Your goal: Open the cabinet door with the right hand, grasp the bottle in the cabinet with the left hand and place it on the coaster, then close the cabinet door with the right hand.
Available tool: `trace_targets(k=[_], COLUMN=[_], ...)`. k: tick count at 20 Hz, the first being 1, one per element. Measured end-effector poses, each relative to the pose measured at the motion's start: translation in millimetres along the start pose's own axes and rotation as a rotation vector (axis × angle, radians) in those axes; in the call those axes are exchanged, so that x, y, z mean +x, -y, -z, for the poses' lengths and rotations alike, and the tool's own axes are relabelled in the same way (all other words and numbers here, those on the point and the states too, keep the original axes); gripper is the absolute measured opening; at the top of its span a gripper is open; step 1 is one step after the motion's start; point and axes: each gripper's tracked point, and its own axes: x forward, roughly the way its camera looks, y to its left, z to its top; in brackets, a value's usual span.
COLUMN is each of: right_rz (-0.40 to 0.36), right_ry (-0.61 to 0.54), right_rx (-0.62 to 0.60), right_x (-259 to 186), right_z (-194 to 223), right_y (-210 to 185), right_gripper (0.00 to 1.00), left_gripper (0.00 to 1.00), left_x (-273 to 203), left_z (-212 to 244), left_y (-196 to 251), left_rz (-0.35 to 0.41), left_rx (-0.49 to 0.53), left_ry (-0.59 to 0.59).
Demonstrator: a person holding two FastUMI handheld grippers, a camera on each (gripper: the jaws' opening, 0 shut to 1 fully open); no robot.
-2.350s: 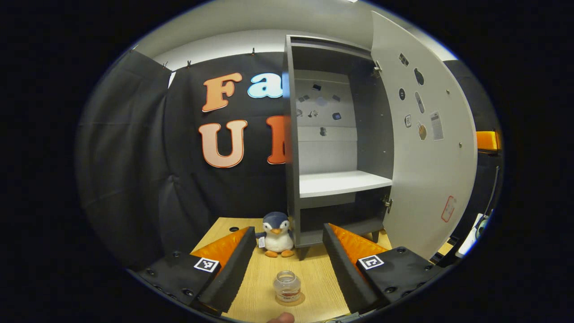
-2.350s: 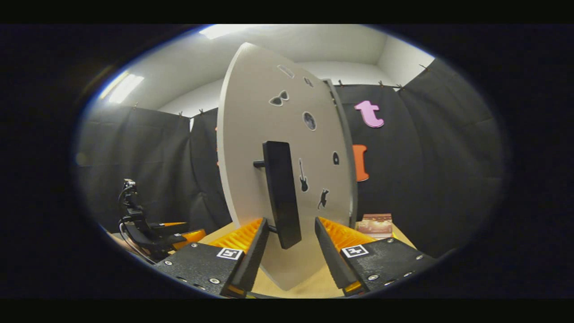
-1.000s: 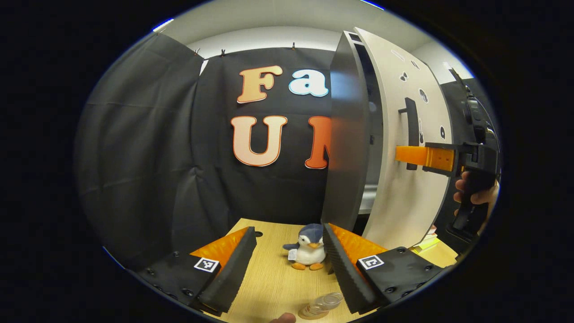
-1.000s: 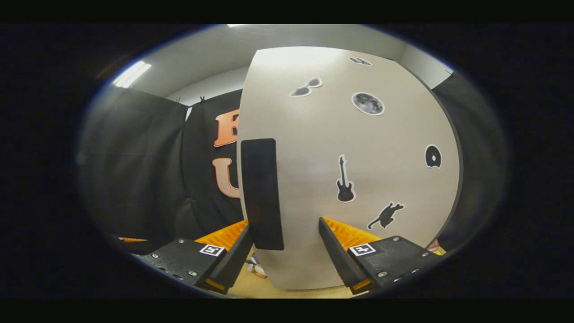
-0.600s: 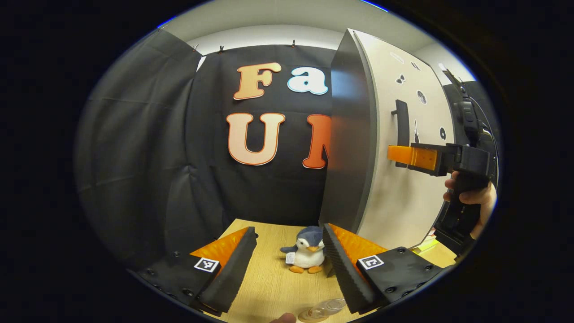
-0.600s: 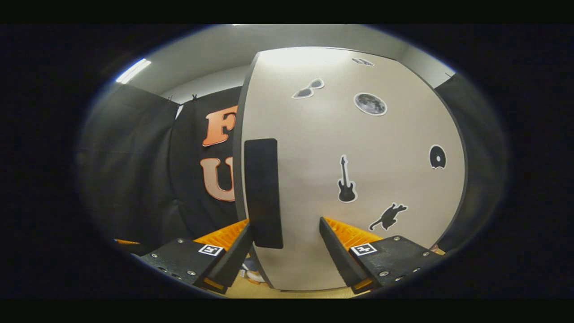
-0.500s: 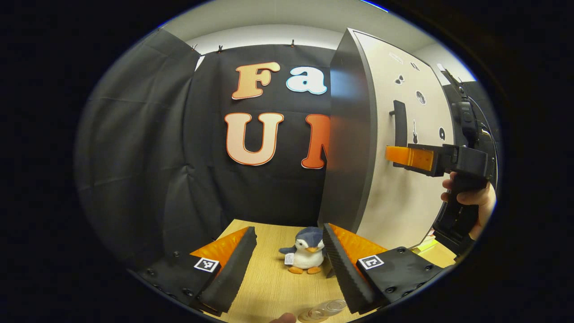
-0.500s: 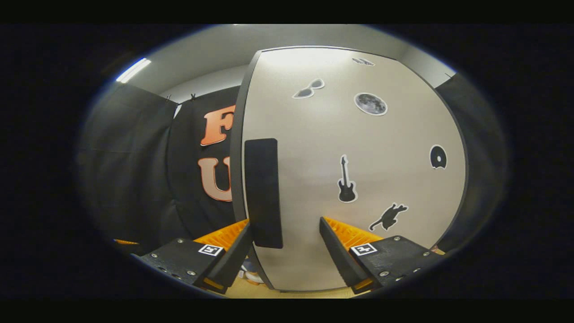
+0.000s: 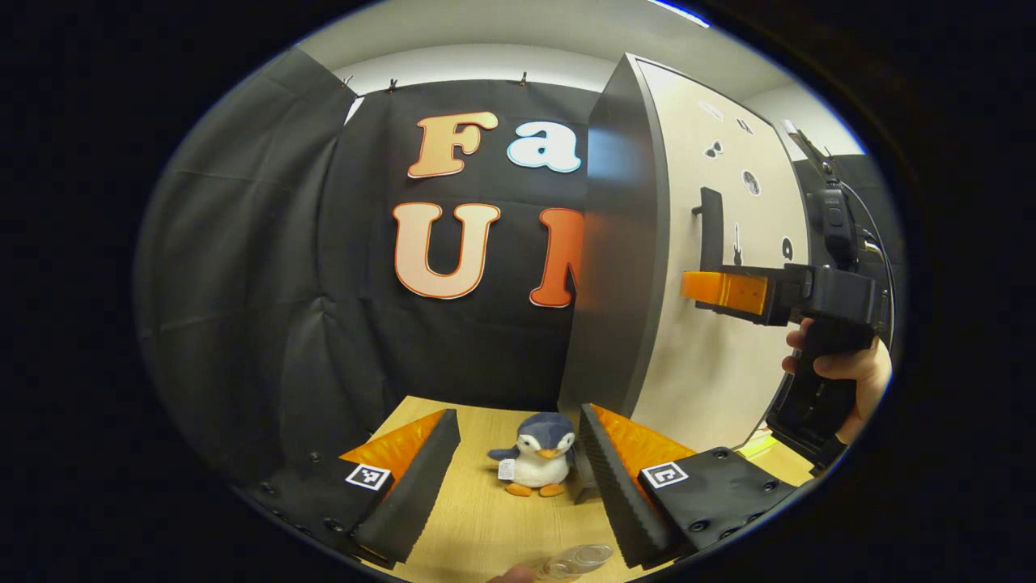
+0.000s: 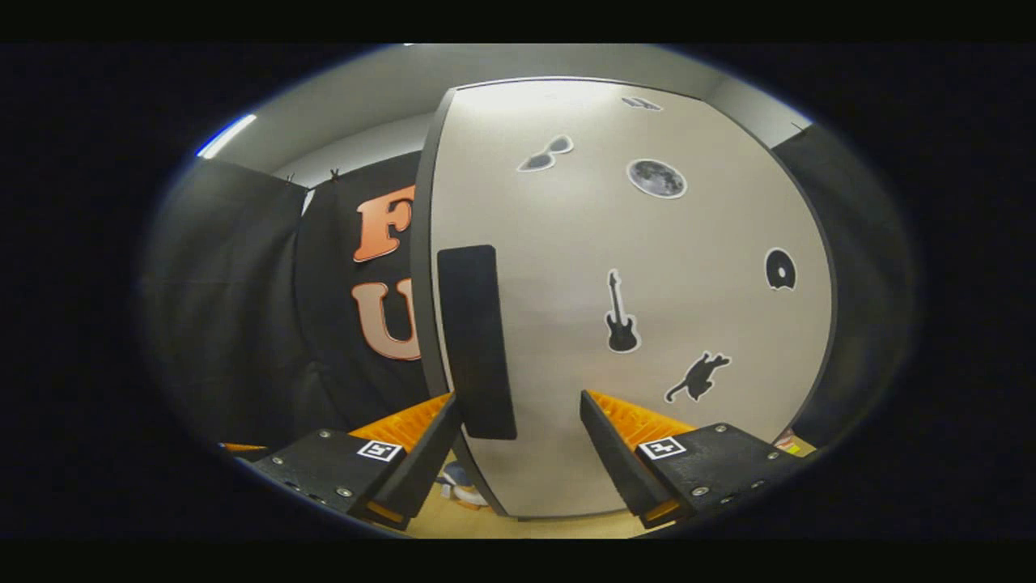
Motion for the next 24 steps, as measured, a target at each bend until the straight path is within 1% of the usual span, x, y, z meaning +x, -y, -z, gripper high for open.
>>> trace_targets(k=[3, 5, 7, 9, 10, 13, 16, 18, 21, 22, 23, 24], right_rz=[0.024, 0.037, 0.059, 0.073, 0.076, 0.09, 0.089, 0.086, 0.1, 0.095, 0.093, 0.093], right_ry=[0.0, -0.013, -0.013, -0.014, -0.01, -0.004, 0.008, 0.008, 0.017, 0.016, 0.018, 0.019], right_rx=[0.003, 0.005, -0.013, -0.032, -0.039, -0.048, -0.046, -0.043, -0.049, -0.047, -0.049, -0.055], right_x=[-53.1, -97.6, -139.4, -179.9, -197.5, -236.5, -260.6, -271.4, -279.7, -281.9, -283.6, -284.8], right_z=[-4.4, -8.2, -14.0, -21.3, -23.8, -29.6, -32.1, -29.9, -33.2, -33.7, -34.5, -35.4], right_y=[20.7, 35.1, 51.7, 64.5, 68.5, 82.4, 89.6, 93.4, 102.9, 103.3, 104.3, 105.4], right_gripper=[0.91, 0.9, 0.91, 0.91, 0.91, 0.91, 0.91, 0.91, 0.91, 0.92, 0.92, 0.92], left_gripper=[0.97, 0.94, 0.97, 0.94, 0.97, 0.94, 0.96, 0.95, 0.94, 0.97, 0.97, 0.94], left_x=[-18.0, -35.8, -57.4, -82.7, -95.1, -123.2, -140.5, -148.4, -153.1, -154.0, -154.6, -155.5], left_z=[-13.8, -28.1, -41.8, -51.9, -54.9, -64.1, -69.0, -73.1, -76.1, -79.0, -82.5, -84.2], left_y=[15.6, 30.8, 48.7, 69.2, 78.2, 96.9, 110.2, 117.7, 128.9, 129.2, 130.7, 132.6], left_rz=[-0.006, -0.006, -0.008, -0.005, -0.005, -0.007, -0.013, -0.015, -0.011, -0.017, -0.02, -0.019], left_rx=[0.003, 0.012, 0.026, 0.029, 0.027, 0.029, 0.049, 0.064, 0.081, 0.084, 0.085, 0.08], left_ry=[0.019, 0.041, 0.059, 0.064, 0.061, 0.067, 0.061, 0.068, 0.079, 0.091, 0.103, 0.11])
